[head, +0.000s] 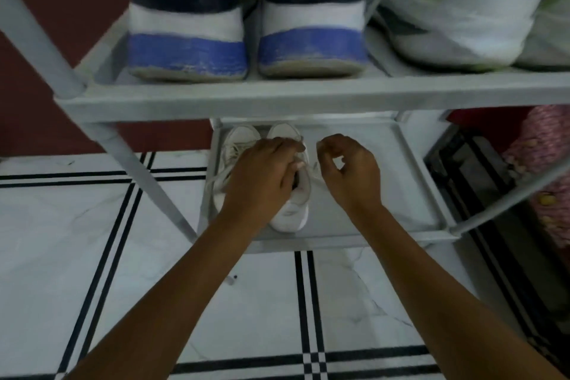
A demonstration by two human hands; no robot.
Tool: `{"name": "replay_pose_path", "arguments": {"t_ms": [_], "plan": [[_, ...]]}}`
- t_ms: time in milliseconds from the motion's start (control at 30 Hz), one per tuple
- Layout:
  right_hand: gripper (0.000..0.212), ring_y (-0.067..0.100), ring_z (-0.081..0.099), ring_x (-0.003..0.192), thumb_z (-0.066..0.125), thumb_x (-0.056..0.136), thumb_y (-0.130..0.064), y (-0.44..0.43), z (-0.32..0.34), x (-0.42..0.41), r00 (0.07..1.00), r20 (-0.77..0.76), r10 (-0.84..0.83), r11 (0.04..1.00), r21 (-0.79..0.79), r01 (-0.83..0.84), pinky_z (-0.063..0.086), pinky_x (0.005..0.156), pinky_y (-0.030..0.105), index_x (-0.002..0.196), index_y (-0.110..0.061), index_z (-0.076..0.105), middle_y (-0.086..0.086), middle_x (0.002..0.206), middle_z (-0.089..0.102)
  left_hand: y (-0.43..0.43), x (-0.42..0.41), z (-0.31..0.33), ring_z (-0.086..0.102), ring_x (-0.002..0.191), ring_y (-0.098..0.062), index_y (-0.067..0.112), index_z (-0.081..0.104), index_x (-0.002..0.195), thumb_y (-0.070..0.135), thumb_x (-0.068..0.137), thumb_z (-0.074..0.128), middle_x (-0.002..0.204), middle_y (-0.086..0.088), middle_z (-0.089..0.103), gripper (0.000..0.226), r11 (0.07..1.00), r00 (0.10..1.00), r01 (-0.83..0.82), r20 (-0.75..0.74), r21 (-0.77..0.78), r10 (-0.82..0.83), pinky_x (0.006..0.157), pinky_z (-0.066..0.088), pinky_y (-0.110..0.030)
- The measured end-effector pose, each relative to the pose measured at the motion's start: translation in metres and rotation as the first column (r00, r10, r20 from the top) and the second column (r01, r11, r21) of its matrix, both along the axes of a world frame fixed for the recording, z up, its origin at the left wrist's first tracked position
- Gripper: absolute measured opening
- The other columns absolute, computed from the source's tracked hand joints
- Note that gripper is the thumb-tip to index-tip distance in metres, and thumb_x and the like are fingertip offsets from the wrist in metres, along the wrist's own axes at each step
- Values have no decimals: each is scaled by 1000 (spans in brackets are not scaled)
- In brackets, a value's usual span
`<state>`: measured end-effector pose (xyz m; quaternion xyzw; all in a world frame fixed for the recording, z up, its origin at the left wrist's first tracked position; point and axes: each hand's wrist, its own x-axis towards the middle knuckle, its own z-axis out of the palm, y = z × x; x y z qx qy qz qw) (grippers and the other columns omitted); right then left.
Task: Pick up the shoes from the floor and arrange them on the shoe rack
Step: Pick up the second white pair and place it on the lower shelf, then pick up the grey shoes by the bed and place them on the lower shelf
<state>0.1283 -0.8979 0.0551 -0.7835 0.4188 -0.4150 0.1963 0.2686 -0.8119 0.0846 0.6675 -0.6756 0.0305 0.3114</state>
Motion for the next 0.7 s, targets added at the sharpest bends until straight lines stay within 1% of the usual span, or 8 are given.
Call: {"name": "replay_pose_path", "arguments": {"t_ms": [100, 133, 200, 267, 400, 533, 633, 700], "plan": [[13, 10, 61, 74, 54, 90, -22, 19, 21, -29, 999, -40, -37, 995, 92, 40, 48, 57, 27, 87, -19, 67, -6, 82, 68, 8, -22, 22, 63, 90, -26, 15, 65, 106, 11, 86, 58, 99, -6, 70, 21, 996, 999, 32, 1, 86, -32, 76, 53, -36], [14, 11, 61, 75, 54, 91, -22, 30, 34, -41, 998, -51, -44, 991, 123, 50, 50, 59, 28, 89, -19, 67, -5, 84, 68, 15, -33, 36, 63, 92, -25, 15, 65, 106, 13, 87, 58, 100, -5, 70, 21, 991, 998, 54, 7, 120, -56, 77, 53, -35], [15, 12, 62, 77, 54, 91, -22, 57, 69, -77, 992, -101, -81, 975, 197, 100, 53, 64, 31, 92, -18, 68, -3, 87, 70, 27, -61, 73, 63, 96, -22, 16, 66, 108, 14, 88, 58, 104, -3, 70, 22, 976, 994, 112, -41, 188, -106, 82, 51, -31], [15, 13, 62, 77, 53, 92, -23, 88, 92, -99, 982, -163, -93, 962, 238, 130, 53, 65, 33, 92, -17, 67, -2, 87, 70, 45, -84, 93, 63, 98, -20, 15, 66, 110, 15, 90, 59, 107, -3, 70, 22, 963, 991, 130, -68, 236, -117, 84, 49, -29], [18, 15, 59, 70, 51, 92, -24, 176, 194, -170, 934, -270, -233, 892, 322, 316, 51, 61, 37, 86, -17, 66, 0, 79, 69, 103, -155, 192, 63, 97, -23, 12, 66, 111, 16, 90, 60, 106, -4, 71, 23, 867, 940, 341, -144, 364, -310, 83, 52, -33], [21, 15, 59, 71, 45, 93, -26, 272, 285, -227, 877, -365, -313, 810, 379, 447, 50, 60, 35, 88, -21, 64, -3, 81, 69, 175, -217, 289, 67, 85, -23, 11, 68, 104, 12, 85, 64, 93, -5, 74, 20, 770, 863, 503, -181, 391, -472, 72, 55, -32], [26, 19, 60, 71, 39, 92, -32, 351, 330, -265, 822, -416, -388, 738, 393, 548, 50, 60, 36, 88, -21, 62, -1, 81, 68, 227, -252, 335, 68, 85, -26, 10, 69, 104, 12, 83, 69, 94, -7, 74, 21, 679, 787, 605, -181, 416, -590, 72, 57, -36], [29, 21, 58, 70, 36, 92, -34, 393, 338, -285, 789, -446, -423, 671, 431, 604, 46, 57, 34, 84, -19, 60, 1, 78, 65, 251, -267, 346, 68, 86, -27, 10, 69, 104, 11, 82, 71, 96, -8, 74, 23, 643, 757, 635, -180, 429, -628, 73, 58, -38]]}}
